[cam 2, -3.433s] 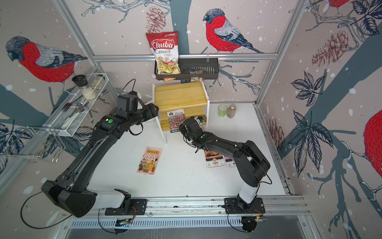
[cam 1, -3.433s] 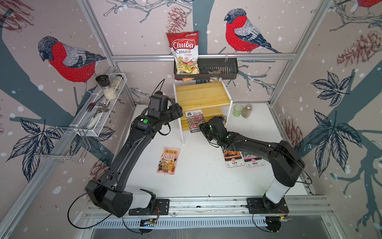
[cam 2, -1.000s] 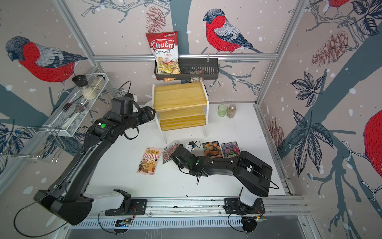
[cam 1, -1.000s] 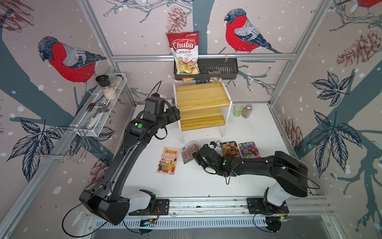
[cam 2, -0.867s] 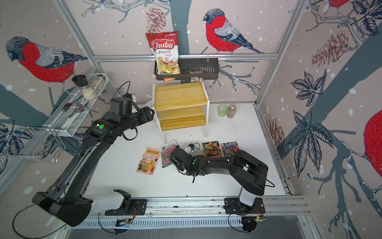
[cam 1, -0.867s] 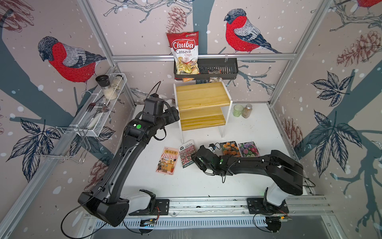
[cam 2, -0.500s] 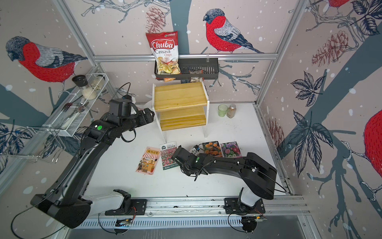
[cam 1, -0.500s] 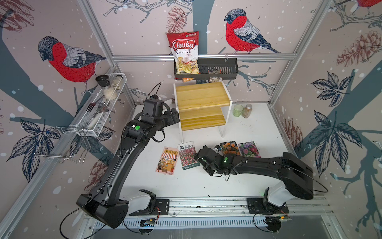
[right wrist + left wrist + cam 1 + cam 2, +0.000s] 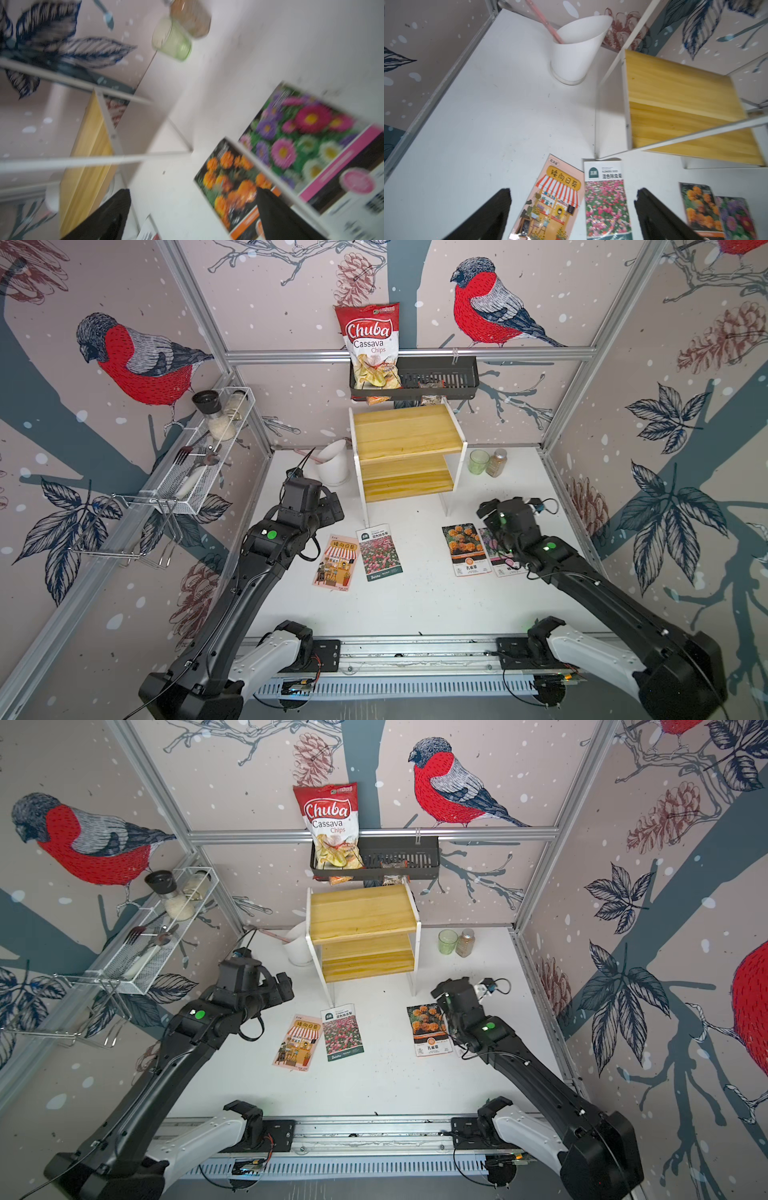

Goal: Take the seed bag off the shelf
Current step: Reset both arms

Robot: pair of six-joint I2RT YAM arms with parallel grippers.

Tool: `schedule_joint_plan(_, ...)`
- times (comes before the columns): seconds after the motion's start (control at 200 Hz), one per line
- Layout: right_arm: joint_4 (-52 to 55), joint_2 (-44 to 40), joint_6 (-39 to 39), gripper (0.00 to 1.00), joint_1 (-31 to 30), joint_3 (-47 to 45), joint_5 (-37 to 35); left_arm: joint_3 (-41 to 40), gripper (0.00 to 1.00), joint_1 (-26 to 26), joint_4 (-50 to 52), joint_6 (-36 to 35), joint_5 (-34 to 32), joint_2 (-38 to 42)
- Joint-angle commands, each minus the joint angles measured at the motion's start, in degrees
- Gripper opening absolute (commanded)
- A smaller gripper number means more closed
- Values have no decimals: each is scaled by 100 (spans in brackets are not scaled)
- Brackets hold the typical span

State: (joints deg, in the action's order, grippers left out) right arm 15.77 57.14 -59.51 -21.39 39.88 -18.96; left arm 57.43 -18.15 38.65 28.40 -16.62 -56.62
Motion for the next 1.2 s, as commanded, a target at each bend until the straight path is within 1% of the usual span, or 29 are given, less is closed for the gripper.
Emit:
schedule_joint_plan(0.0,-866,-34,2316,100,1136,-295,35,-1005,97,84,-1700,-643,-964,99)
schedule_joint_plan(0.07,-1690,32,2830,100,1704,-692,8,-2005,96,136,-2842,-1076,-1489,253)
schedule_joint_plan(0.13,-2552,189,3086,100,2044,-1073,70,-2864,97,256,-4090,-1379,-1669,405)
schedule_joint_plan(0.205,-3531,581,3192,100,2329,-1410,276,-3769,97,556,-5553,-1675,-1376,453)
schedule_joint_plan(0.295,-4803,1196,3587,100,2321,-1685,331,-4470,97,880,-6956,-1931,-931,206)
schedule_joint_plan(0.385,-5647,1769,4338,100,2155,-1728,284,-4811,97,1111,-7995,-2194,-545,-291)
schedule_joint_plan(0.41,-5912,1901,4592,100,2099,-1777,293,-4888,99,1160,-8359,-2256,-441,-452)
schedule_joint_plan(0.43,-6034,1993,4762,100,2047,-1810,284,-4851,99,1204,-8440,-2241,-403,-554)
schedule_joint_plan(0.455,-6238,2123,4891,100,1996,-1854,276,-4770,99,1287,-8454,-2202,-236,-644)
schedule_joint_plan(0.48,-6476,2235,4984,100,1973,-1944,377,-4809,99,1346,-8737,-2192,-64,-773)
schedule_joint_plan(0.525,-6990,2444,5149,100,1943,-2092,540,-4807,99,1380,-9213,-2121,-48,-1044)
schedule_joint_plan(0.595,-6735,2461,5495,100,1751,-1921,474,-4709,98,1452,-9816,-2138,61,-1545)
schedule_joint_plan(0.625,-7121,2490,5707,100,1716,-2056,566,-4544,99,1468,-9844,-2255,135,-1750)
schedule_joint_plan(0.66,-7705,2553,5857,100,1706,-2289,701,-4313,99,1482,-9540,-2441,360,-1885)
schedule_joint_plan(0.72,-8351,2732,5781,100,1815,-2604,890,-4299,98,1506,-9936,-2812,652,-2142)
schedule_joint_plan(0.785,-9282,3004,5625,100,1943,-2965,918,-4657,99,1714,-10930,-2622,789,-2595)
schedule_joint_plan(0.815,-9653,3085,5630,100,1933,-3083,875,-4889,98,1762,-11858,-2580,745,-3038)
schedule_joint_plan(0.83,-9655,3080,5627,100,1928,-3097,858,-4974,99,1767,-12363,-2584,638,-3260)
schedule_joint_plan(0.845,-9578,3045,5621,100,1928,-3091,851,-4978,99,1771,-12588,-2593,545,-3381)
schedule_joint_plan(0.875,-9319,2972,5569,100,1948,-3021,833,-4802,99,1764,-12046,-2522,555,-3172)
schedule_joint_plan(0.9,-9011,2920,5497,100,1999,-2909,864,-4484,99,1769,-10840,-2490,644,-2866)
schedule_joint_plan(0.915,-8787,2900,5449,100,2042,-2813,910,-4341,99,1775,-10539,-2519,698,-2838)
schedule_joint_plan(0.945,-8449,2899,5385,100,2118,-2656,993,-4260,99,1772,-10781,-2653,843,-3119)
schedule_joint_plan(0.981,-8588,2910,5462,100,2034,-2694,846,-4361,98,1716,-11166,-2764,941,-3227)
schedule_joint_plan(1.006,-8674,2949,5507,100,1971,-2711,751,-4340,99,1723,-11033,-2759,955,-3139)
schedule_joint_plan(1.041,-8685,2937,5536,100,1931,-2713,702,-4188,98,1727,-10421,-2727,959,-2995)
schedule_joint_plan(1.101,-8608,2905,5529,100,1936,-2695,722,-4332,99,1727,-10981,-2752,944,-3147)
schedule_joint_plan(1.156,-8617,2924,5529,100,1944,-2696,733,-4209,98,1725,-10516,-2753,968,-3010)
schedule_joint_plan(1.196,-8634,2923,5529,100,1941,-2704,736,-4196,98,1715,-10578,-2791,1024,-3052)
